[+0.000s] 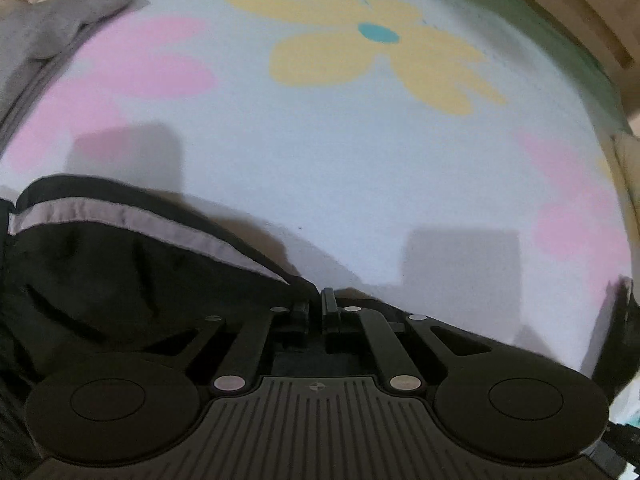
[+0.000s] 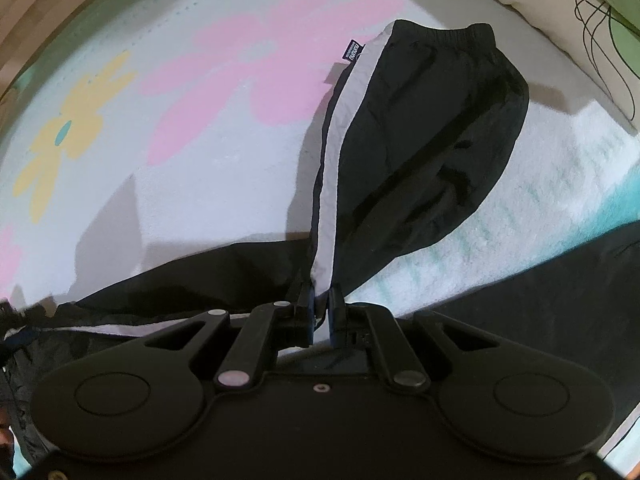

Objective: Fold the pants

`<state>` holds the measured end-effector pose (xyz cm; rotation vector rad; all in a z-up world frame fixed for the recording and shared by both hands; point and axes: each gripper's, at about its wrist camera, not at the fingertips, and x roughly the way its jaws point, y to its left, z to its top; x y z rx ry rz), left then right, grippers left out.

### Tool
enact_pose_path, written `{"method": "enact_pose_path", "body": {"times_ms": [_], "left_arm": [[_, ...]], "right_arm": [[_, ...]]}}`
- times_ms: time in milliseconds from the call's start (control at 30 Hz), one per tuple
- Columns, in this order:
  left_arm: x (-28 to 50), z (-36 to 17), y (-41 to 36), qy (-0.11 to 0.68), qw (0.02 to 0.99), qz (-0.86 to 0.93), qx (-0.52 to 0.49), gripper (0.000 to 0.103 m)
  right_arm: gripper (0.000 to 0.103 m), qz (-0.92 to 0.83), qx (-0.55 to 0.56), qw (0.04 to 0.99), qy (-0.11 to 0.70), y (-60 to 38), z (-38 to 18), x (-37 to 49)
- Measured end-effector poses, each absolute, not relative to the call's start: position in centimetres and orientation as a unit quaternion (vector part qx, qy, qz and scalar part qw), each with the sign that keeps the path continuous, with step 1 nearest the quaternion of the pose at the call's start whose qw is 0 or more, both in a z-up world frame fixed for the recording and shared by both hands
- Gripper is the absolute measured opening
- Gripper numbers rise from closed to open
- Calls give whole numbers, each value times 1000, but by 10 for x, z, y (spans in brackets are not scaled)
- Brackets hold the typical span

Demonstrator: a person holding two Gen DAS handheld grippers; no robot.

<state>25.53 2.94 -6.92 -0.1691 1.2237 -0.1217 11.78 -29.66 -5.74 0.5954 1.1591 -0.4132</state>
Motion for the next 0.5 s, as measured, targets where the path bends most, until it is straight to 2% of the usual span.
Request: {"method": "enact_pose_path", "body": {"times_ms": [300, 500], "left_arm": [[169, 19, 34, 490, 869, -36, -56, 4], [92, 51, 39, 457, 888, -34, -33, 4]], "right_arm": [[11, -187, 294, 796, 494, -300, -23, 98], [11, -179, 306, 816, 457, -293, 18, 46]]}}
